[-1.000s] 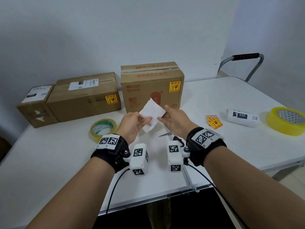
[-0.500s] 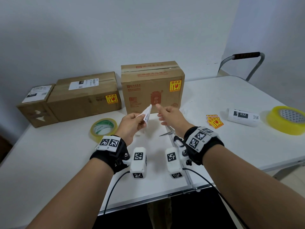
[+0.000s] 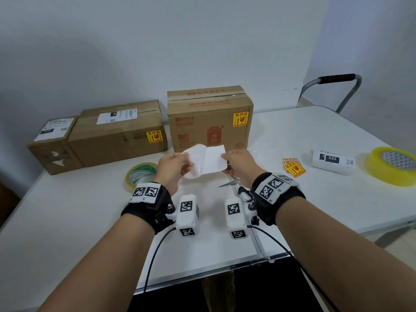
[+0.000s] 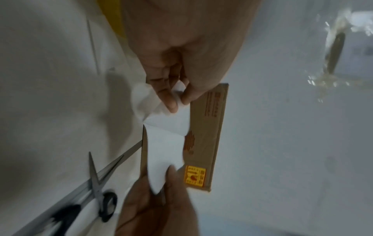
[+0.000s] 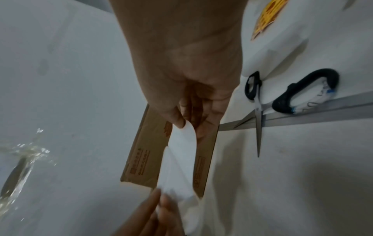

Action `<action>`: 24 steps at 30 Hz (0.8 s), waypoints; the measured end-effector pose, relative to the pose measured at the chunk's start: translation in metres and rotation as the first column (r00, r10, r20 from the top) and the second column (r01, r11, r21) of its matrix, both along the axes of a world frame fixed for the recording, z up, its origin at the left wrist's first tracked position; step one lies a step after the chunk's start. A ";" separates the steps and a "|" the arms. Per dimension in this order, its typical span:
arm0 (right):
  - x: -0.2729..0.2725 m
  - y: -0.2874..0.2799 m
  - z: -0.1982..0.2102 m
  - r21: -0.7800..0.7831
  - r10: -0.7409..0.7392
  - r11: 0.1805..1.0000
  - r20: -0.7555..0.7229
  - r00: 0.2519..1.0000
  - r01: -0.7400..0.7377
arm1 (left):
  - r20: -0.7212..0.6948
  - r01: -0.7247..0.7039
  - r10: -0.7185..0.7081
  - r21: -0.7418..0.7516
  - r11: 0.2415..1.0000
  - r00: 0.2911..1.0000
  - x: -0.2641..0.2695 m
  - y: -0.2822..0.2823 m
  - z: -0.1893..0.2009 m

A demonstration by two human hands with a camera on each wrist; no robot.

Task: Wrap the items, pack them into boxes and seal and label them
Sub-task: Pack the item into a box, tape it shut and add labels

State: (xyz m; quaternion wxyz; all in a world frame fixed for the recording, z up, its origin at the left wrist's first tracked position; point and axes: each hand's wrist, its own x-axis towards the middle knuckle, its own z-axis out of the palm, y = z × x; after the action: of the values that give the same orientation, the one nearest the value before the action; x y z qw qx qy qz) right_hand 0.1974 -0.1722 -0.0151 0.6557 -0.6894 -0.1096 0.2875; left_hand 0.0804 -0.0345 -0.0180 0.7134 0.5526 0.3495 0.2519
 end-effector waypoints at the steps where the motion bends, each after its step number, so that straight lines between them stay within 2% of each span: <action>1: 0.002 -0.003 -0.002 0.002 -0.027 1.000 -0.025 0.999 0.027 | 0.019 -0.050 0.050 -0.038 0.998 0.999 -0.002 0.005 -0.001; 3: 0.006 -0.007 -0.005 0.002 -0.105 0.994 -0.069 0.992 0.105 | 0.021 -0.133 0.135 -0.073 0.988 0.991 -0.007 0.013 -0.003; 6: 0.010 -0.014 -0.008 -0.047 -0.185 0.982 -0.058 0.981 0.183 | 0.007 -0.239 0.240 -0.032 0.970 0.971 -0.014 0.023 -0.006; 12: 0.013 -0.027 -0.007 -0.168 -0.226 0.952 0.170 0.959 0.255 | -0.040 -0.390 0.400 0.151 0.908 0.916 -0.024 0.040 -0.013; 15: 0.013 -0.034 -0.004 -0.176 -0.232 0.943 0.260 0.937 0.282 | -0.134 -0.317 0.364 0.283 0.905 0.922 -0.027 0.045 -0.013; 17: 0.014 -0.035 -0.002 -0.195 -0.218 0.938 0.306 0.927 0.285 | -0.244 -0.165 0.275 0.392 0.905 0.930 -0.029 0.041 -0.010; 18: 0.014 -0.035 -0.001 -0.201 -0.210 0.938 0.323 0.923 0.283 | -0.314 -0.070 0.243 0.476 0.877 0.918 -0.029 0.039 -0.008; 20: 0.013 -0.033 0.004 -0.204 -0.192 0.940 0.343 0.919 0.273 | -0.402 0.077 0.268 0.664 0.744 0.875 -0.030 0.034 -0.003; 22: 0.011 -0.031 0.009 -0.207 -0.173 0.942 0.374 0.911 0.263 | -0.317 0.111 0.283 0.819 0.563 0.905 -0.029 0.025 0.009; 24: 0.010 -0.029 0.014 -0.205 -0.139 0.948 0.418 0.898 0.243 | -0.233 0.156 0.215 0.933 0.324 0.949 -0.022 0.016 0.018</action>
State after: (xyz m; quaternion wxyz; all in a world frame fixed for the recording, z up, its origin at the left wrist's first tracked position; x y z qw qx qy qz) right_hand 0.2076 -0.2013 -0.0014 0.5520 -0.8184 -0.1347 0.0864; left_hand 0.0583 -0.0181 0.0000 0.1876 0.8893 0.2563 0.3291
